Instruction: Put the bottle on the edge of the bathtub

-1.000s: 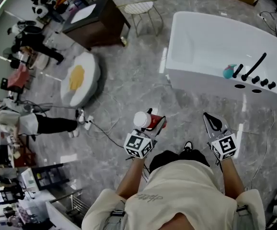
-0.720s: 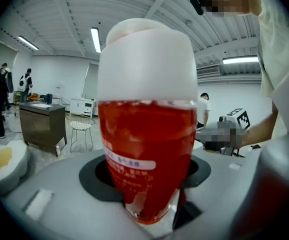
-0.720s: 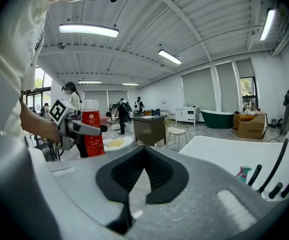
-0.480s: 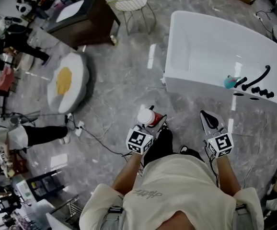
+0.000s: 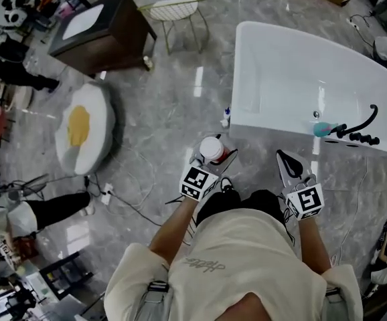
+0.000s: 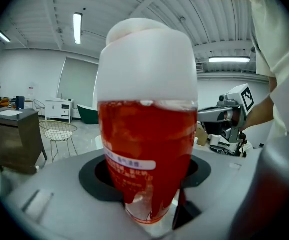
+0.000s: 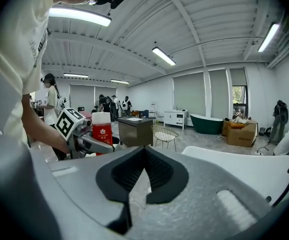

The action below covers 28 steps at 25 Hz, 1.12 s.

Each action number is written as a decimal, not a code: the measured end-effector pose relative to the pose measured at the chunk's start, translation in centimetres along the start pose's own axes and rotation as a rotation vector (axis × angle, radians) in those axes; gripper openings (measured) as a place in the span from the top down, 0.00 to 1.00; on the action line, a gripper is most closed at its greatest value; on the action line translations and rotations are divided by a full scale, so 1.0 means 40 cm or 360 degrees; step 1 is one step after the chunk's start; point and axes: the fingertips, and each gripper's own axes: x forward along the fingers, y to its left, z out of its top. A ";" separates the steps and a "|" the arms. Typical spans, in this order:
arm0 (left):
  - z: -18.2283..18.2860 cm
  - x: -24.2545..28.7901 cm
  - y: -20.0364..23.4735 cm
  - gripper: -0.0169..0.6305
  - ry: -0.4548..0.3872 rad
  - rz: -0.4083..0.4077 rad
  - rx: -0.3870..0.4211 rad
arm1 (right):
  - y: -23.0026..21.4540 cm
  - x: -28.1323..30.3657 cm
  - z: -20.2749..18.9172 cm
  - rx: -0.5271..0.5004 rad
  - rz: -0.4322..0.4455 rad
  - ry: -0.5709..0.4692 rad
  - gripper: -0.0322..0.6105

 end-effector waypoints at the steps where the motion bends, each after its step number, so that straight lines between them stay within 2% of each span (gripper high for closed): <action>1: -0.001 0.019 0.007 0.51 0.0010 -0.0021 -0.0001 | -0.007 0.007 -0.004 0.0009 -0.0009 0.0016 0.95; 7: -0.073 0.149 0.039 0.51 0.0118 -0.0085 0.0049 | -0.050 0.036 -0.093 0.0095 -0.0024 0.0106 0.95; 10: -0.101 0.227 0.074 0.51 0.0058 -0.0024 0.0091 | -0.076 0.057 -0.135 0.0112 0.0019 0.0146 0.95; 15: -0.191 0.362 0.140 0.51 0.0096 0.0082 0.0046 | -0.174 0.110 -0.237 0.0152 0.0072 0.0247 0.95; 21: -0.322 0.493 0.188 0.51 0.0187 0.0093 0.0052 | -0.271 0.119 -0.342 0.0349 0.0020 0.0346 0.95; 25: -0.392 0.562 0.230 0.51 0.0229 0.0128 0.0056 | -0.294 0.130 -0.405 0.0484 0.0028 0.0400 0.95; 28: -0.421 0.589 0.247 0.51 0.0252 0.0151 0.0044 | -0.302 0.129 -0.440 0.0524 0.0037 0.0453 0.95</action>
